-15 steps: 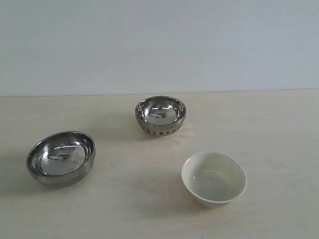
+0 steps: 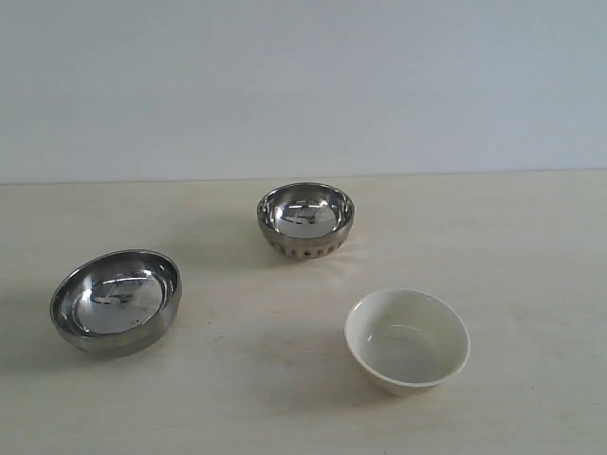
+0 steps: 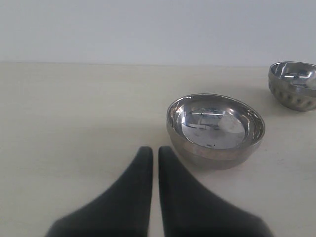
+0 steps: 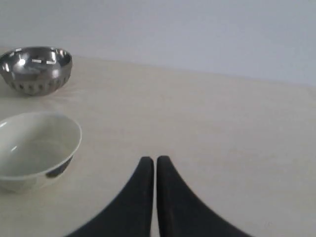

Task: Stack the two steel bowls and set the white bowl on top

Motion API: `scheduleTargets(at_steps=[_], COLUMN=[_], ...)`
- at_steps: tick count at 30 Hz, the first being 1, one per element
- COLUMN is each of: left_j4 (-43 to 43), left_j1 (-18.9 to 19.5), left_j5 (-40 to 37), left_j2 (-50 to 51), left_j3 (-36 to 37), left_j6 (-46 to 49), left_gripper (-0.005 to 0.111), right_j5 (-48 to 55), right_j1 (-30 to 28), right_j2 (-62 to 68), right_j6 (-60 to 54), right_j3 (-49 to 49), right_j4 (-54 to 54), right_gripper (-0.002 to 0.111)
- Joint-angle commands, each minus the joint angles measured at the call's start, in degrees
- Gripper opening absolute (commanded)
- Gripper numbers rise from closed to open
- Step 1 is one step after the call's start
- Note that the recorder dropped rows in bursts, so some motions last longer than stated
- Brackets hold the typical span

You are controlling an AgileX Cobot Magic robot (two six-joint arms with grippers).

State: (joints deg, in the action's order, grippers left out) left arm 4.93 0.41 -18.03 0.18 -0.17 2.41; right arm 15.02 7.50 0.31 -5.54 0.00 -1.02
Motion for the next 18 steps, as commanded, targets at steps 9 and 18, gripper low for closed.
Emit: scheduleTargets(at_steps=[9, 18], left_j4=[0.0, 0.0], left_j1=[-0.29, -0.29], left_j5=[0.43, 0.43], left_j2=[-0.18, -0.18], left_j3=[0.17, 0.17], left_j6=[-0.27, -0.27], left_gripper=[0.004, 0.004], right_j5=[-40.49, -48.65], right_j1=[-0.31, -0.31], right_j2=[-0.31, -0.31], right_j6=[10.99, 20.58], right_j3=[0.0, -6.54], right_j4=[-0.9, -1.04], right_gripper=[0.0, 0.0])
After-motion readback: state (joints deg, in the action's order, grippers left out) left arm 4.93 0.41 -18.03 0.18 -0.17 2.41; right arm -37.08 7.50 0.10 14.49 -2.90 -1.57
